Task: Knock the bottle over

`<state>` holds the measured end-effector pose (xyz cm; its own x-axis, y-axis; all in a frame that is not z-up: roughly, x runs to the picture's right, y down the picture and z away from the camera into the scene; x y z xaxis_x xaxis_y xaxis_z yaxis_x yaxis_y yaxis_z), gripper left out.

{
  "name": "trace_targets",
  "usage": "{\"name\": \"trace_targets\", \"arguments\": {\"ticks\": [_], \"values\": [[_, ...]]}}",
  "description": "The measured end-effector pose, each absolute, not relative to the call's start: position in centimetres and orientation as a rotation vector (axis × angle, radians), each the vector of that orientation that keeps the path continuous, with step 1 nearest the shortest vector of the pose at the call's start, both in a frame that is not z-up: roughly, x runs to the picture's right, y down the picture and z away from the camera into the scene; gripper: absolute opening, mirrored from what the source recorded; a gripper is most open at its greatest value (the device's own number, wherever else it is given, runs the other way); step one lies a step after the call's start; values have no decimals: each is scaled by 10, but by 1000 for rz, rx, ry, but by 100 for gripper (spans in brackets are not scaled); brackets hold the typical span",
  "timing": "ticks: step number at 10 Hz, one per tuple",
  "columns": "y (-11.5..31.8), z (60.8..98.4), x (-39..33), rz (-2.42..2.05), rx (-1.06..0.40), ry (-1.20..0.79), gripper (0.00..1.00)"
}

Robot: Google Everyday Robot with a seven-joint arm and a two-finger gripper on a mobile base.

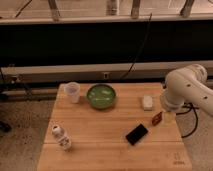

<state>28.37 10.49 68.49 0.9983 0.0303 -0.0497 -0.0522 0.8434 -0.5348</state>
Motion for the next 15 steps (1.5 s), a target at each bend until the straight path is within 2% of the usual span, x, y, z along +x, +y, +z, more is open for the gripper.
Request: {"name": "trace_targets", "arguments": {"ticks": [4,15], "values": [[107,685,277,19,-562,41,80],[131,680,152,-255,-534,13,80]]}}
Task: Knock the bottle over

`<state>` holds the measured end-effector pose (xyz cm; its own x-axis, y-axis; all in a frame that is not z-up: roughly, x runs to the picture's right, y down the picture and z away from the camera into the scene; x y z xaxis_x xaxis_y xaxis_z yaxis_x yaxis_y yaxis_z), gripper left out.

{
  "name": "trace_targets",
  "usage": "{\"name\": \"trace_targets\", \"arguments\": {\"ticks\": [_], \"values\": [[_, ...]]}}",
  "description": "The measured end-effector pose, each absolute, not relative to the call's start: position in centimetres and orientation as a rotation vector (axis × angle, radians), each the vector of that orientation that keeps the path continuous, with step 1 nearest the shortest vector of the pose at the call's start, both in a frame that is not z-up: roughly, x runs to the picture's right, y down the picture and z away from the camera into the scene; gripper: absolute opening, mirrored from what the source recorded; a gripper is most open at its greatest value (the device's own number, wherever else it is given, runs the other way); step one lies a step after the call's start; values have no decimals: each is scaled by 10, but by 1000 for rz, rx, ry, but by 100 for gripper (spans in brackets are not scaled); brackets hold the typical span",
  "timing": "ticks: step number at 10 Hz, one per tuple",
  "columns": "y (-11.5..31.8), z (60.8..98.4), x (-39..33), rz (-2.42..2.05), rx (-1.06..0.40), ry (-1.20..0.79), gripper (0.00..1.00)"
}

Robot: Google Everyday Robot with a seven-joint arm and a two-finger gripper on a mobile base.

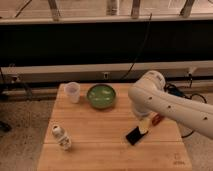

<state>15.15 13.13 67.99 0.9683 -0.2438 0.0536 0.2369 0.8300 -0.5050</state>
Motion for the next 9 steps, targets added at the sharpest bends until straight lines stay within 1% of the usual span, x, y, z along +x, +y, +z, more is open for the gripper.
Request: {"name": "trace_targets", "arguments": {"ticks": [6,9], "values": [[152,673,86,-382,-522,-27,80],[156,672,68,-401,-522,-48,80]]}}
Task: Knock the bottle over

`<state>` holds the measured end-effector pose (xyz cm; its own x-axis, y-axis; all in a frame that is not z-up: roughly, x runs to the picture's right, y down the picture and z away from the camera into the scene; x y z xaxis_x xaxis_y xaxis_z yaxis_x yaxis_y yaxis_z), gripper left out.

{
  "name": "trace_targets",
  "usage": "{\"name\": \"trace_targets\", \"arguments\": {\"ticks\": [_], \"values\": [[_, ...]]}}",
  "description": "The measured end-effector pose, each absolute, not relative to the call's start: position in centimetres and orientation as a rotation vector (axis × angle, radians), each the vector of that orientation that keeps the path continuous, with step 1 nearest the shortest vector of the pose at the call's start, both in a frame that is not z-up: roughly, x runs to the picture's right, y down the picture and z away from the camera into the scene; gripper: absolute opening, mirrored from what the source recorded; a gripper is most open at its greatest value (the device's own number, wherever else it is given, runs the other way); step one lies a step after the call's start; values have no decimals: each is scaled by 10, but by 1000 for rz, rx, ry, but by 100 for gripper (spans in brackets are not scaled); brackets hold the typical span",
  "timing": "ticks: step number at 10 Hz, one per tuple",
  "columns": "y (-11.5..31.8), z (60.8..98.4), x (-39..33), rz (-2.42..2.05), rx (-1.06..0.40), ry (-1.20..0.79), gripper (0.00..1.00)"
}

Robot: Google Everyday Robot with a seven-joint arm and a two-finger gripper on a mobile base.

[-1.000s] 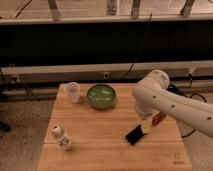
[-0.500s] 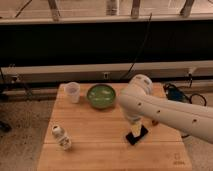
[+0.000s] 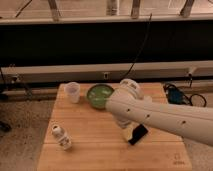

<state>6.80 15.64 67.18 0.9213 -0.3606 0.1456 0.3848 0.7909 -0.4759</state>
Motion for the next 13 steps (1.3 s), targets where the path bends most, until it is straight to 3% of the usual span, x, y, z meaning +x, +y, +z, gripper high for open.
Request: {"name": "trace_targets", "arguments": {"ticks": [6,9,12,13], "values": [[167,672,39,-434,-533,-89,80],[173,672,23,-448,-537,-114,62],[177,673,19,-453,-542,-138,61],[179,674,18,-456,-545,-146,55]]}}
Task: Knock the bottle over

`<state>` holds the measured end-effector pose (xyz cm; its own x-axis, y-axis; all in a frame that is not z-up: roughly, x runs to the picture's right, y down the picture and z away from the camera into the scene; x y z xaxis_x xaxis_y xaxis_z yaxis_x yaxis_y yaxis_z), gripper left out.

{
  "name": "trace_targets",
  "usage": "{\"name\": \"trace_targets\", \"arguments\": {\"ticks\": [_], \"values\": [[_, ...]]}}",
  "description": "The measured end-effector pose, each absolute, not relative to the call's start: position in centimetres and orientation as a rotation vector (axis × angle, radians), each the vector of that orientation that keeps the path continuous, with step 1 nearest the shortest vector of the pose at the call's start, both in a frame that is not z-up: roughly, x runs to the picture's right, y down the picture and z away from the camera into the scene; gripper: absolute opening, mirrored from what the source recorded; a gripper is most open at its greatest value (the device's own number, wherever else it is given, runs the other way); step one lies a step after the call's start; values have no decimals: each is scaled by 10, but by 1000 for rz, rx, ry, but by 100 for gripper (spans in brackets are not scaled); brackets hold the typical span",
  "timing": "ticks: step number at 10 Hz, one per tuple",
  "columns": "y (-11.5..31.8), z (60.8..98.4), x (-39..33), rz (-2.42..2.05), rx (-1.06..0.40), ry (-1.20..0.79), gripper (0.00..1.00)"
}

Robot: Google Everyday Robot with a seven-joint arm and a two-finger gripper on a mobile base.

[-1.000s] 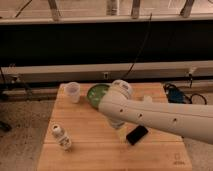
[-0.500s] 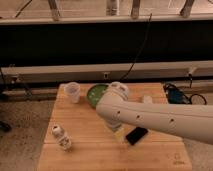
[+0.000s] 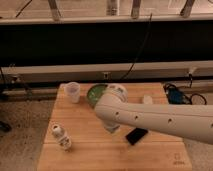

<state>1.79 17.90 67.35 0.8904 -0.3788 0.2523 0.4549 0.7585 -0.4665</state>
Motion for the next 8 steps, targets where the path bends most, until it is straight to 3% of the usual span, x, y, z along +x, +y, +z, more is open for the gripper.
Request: {"name": "trace_targets", "arguments": {"ticks": [5,8], "values": [[190,677,8,-470,-555,-190,3],[200,678,-1,-485,-561,-221,0]]}}
